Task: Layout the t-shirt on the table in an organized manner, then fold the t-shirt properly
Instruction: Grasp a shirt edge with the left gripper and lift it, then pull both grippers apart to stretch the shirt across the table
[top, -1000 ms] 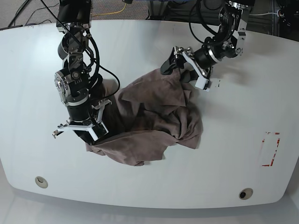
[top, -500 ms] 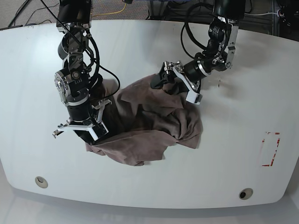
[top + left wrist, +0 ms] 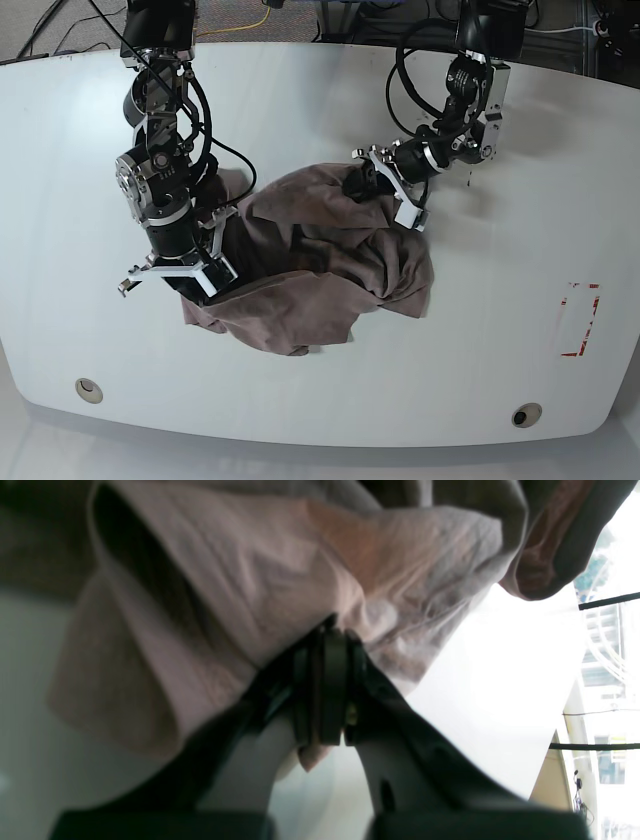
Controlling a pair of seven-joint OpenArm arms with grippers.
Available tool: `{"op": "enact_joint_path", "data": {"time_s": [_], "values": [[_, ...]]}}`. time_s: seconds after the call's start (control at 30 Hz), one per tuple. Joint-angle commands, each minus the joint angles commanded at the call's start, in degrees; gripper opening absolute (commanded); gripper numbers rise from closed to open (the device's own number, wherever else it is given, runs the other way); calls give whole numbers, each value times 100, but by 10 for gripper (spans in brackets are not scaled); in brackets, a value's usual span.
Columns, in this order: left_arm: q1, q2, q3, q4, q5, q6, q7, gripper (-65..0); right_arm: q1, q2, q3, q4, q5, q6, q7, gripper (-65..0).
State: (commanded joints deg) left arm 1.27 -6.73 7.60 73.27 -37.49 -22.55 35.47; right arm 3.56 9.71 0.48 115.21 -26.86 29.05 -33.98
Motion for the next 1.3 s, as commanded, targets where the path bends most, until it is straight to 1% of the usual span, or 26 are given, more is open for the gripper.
{"op": "enact_joint_path", "data": {"time_s": [0.07, 0.17, 0.2, 0.27, 0.3, 0.33, 0.43, 0.5, 0.6, 0.67, 0.8, 0.87, 1.0, 1.13, 1.2, 1.3], "values": [[-18, -211, -35, 193, -70, 0, 0, -647, 18, 0, 9, 0, 0, -9, 0, -645], [-79, -440, -281, 571, -132, 0, 9, -647, 53, 0, 9, 0, -9, -18, 0, -645], [-97, -466, -325, 659, -149, 0, 9, -647, 70, 0, 9, 0, -9, -18, 0, -645], [-132, -686, -527, 1037, -229, 0, 141, -646, 185, 0, 88, 0, -18, -18, -9, -645], [-141, -738, -571, 1108, -237, 0, 185, -646, 193, 0, 149, 0, -18, -18, -9, -645], [-229, -853, -703, 1284, -281, -9, 308, -646, 246, 0, 316, -9, -9, -18, -9, -645], [-484, -1046, -923, 1600, -396, -9, 571, -646, 457, 0, 492, -123, -9, -9, -9, -645], [-615, -1160, -1064, 1749, -484, -26, 730, -646, 580, 18, 527, -220, -9, 26, -9, -645], [-897, -1345, -1231, 1925, -677, -26, 879, -644, 747, 26, 659, -325, -9, 35, -9, -645], [-1108, -1477, -1257, 1969, -765, -26, 941, -644, 888, 35, 703, -369, -9, 35, -9, -645], [-1486, -1626, -1275, 1969, -949, -26, 1011, -644, 1029, 53, 695, -404, -26, 35, -9, -645], [-1785, -1811, -1275, 1969, -1029, -26, 1020, -644, 1152, 123, 695, -431, -26, 35, -9, -645], [-2259, -2022, -1275, 1969, -1064, -26, 1029, -644, 1363, 264, 686, -545, -35, 35, -9, -645], [-2743, -2268, -1275, 1969, -1064, -35, 1029, -643, 1662, 273, 695, -668, -44, 35, -9, -645], [-2989, -2391, -1275, 1969, -1090, -35, 1029, -643, 1837, 396, 703, -747, -44, 35, -9, -645], [-3279, -2479, -1275, 1960, -1178, -35, 1029, -643, 2004, 527, 695, -897, -35, 35, -9, -645]]}}
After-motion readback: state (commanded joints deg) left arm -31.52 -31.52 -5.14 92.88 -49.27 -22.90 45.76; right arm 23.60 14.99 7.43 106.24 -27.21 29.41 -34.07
